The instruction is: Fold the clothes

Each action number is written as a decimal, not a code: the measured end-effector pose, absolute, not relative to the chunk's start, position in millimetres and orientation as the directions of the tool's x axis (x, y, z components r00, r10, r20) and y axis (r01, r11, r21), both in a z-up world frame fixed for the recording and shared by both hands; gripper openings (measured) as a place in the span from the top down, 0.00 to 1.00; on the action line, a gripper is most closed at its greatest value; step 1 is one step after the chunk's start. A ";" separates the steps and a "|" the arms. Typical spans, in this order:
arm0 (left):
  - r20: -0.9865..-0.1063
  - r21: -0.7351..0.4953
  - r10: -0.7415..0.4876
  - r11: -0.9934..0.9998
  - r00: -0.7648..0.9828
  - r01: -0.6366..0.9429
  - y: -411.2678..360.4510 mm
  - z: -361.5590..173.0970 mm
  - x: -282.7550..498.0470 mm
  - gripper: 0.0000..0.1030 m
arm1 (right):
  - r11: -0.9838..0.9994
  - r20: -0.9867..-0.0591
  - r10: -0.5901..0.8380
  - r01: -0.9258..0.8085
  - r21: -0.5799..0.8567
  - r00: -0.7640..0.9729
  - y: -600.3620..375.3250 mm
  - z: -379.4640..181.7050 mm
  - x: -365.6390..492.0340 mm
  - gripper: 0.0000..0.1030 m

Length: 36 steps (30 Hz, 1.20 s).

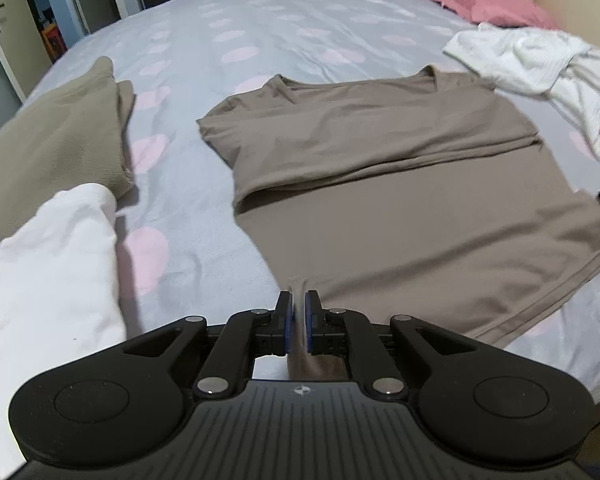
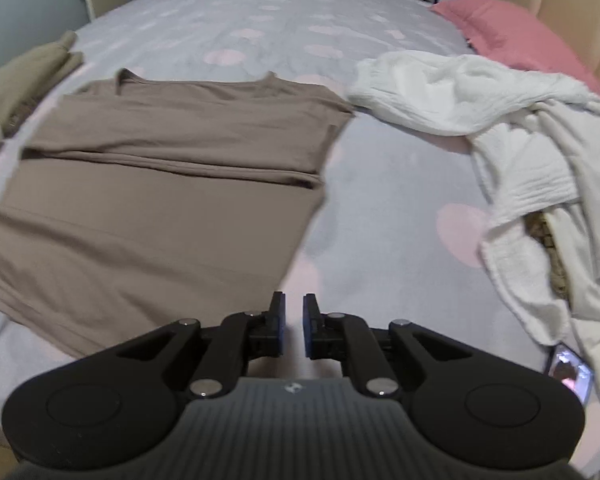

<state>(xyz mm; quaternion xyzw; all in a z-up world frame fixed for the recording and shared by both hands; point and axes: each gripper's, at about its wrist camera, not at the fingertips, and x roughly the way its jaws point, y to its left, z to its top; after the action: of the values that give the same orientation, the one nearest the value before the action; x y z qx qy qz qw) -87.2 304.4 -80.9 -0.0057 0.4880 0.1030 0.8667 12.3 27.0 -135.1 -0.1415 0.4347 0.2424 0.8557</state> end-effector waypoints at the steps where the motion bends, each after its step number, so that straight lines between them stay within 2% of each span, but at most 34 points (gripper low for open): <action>1: -0.845 0.100 0.181 0.978 0.503 -0.184 303.5 -80.9 -88.5 0.90 | 0.847 -0.815 0.296 -0.531 -0.017 0.498 24.5 -136.3 12.9 0.85; 3: -0.840 0.120 0.197 0.976 0.505 -0.182 301.4 -80.8 -91.3 0.79 | 0.851 -0.816 0.307 -0.525 0.004 0.490 21.5 -137.7 11.6 0.79; 5: -0.824 0.142 0.209 0.976 0.526 -0.165 295.2 -78.3 -95.4 0.74 | 0.847 -0.810 0.317 -0.532 0.008 0.493 21.1 -137.6 6.7 0.69; 10: -0.794 0.173 0.197 0.980 0.575 -0.097 277.9 -71.2 -105.0 0.64 | 0.832 -0.798 0.327 -0.555 -0.012 0.507 24.0 -135.3 -4.3 0.63; 12: -0.785 0.189 0.194 0.979 0.589 -0.071 271.4 -69.5 -108.3 0.62 | 0.828 -0.790 0.330 -0.560 -0.022 0.517 24.5 -132.5 -6.5 0.56; 21: -0.782 0.228 0.152 0.973 0.605 0.049 254.8 -66.8 -117.7 0.61 | 0.727 -0.781 0.402 -0.685 -0.046 0.478 32.2 -117.3 -19.1 0.53; 26: -0.805 0.267 0.102 0.942 0.584 0.203 240.9 -65.1 -121.8 0.60 | 0.585 -0.776 0.442 -0.801 -0.132 0.450 37.7 -96.8 -27.5 0.53; 33: -0.850 0.349 0.121 0.858 0.513 0.376 224.3 -85.0 -138.1 0.61 | 0.339 -0.823 0.438 -0.914 -0.221 0.361 38.6 -100.6 -49.0 0.54; 34: -0.855 0.358 0.125 0.844 0.503 0.398 222.2 -87.9 -140.4 0.62 | 0.321 -0.830 0.428 -0.919 -0.229 0.356 36.9 -105.1 -51.8 0.55; 35: -0.855 0.369 0.135 0.837 0.501 0.404 223.3 -92.2 -142.0 0.69 | 0.309 -0.839 0.417 -0.922 -0.232 0.350 35.2 -110.3 -53.8 0.57; 36: -0.855 0.379 0.145 0.830 0.498 0.409 224.4 -96.5 -143.6 0.71 | 0.300 -0.847 0.405 -0.925 -0.233 0.344 33.5 -115.7 -55.5 0.63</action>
<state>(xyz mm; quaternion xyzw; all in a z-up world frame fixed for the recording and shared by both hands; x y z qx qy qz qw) -143.6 224.4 -96.5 0.2798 0.4944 -0.0806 0.8190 -55.5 33.5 -115.7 -0.3761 0.3455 0.4565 0.7286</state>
